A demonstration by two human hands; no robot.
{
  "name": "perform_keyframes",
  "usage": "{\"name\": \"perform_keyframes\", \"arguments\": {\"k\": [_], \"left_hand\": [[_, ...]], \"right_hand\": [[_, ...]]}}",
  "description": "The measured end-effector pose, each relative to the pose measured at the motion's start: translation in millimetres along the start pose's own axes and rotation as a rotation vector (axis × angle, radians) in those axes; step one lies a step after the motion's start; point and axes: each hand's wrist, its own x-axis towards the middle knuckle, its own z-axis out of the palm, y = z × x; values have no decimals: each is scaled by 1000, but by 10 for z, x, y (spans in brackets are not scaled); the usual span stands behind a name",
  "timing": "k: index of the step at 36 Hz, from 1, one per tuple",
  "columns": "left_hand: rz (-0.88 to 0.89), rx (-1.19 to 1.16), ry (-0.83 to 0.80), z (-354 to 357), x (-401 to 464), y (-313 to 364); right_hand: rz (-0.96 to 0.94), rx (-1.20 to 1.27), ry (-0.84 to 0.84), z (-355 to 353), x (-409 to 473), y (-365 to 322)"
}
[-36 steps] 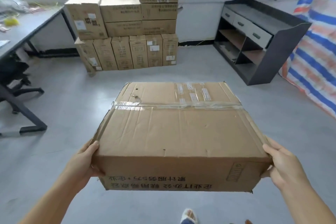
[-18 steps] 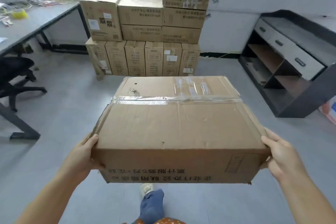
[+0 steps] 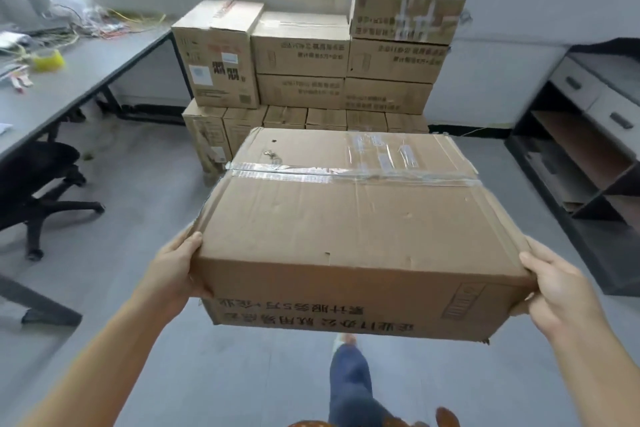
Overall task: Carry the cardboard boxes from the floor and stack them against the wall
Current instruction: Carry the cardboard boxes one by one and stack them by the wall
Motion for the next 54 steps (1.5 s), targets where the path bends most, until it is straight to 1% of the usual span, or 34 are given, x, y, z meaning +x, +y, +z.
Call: {"name": "perform_keyframes", "arguments": {"k": [7,11,16,19,23,27,32,36,39,43,46,49,54], "left_hand": [[24,-22,51,307,1141,497],[39,-58,79,520,1716,811],[56,-142,147,743,2518,1401],[80,-172,189,866,2967,1702],[127,-208,189,976,3556,2107],[173,-180,173,1052,4307,2561],[217,-202,126,1151,5375,3260],[251,-184,138,1223,6248,3904],[283,-163,58,1296,6830,4386],[287,-185,50,1482,7517,4938],[310,-173,9,1665,7936,5214],[337,-161,-42,1855,8356,5378],[293,-160,-105,2174,9002,5479]], "right_hand": [[-73,-4,-80,1032,1080,-338],[-64,11,-155,1629,1660,-626],[-91,-11,-269,2477,2402,-1237],[-91,-18,-299,2957,2812,-1622],[-125,10,-350,3516,3286,-2020],[-158,51,-347,4117,3765,-2355],[-218,122,-314,4957,4356,-2705],[-253,149,-275,5659,4786,-3022],[-264,211,-270,6107,5051,-3307],[-276,260,-268,6598,5361,-3650],[-273,305,-229,6896,5636,-3879],[-279,288,-222,7166,5949,-4094],[-279,236,-206,7573,6487,-4330]]}}
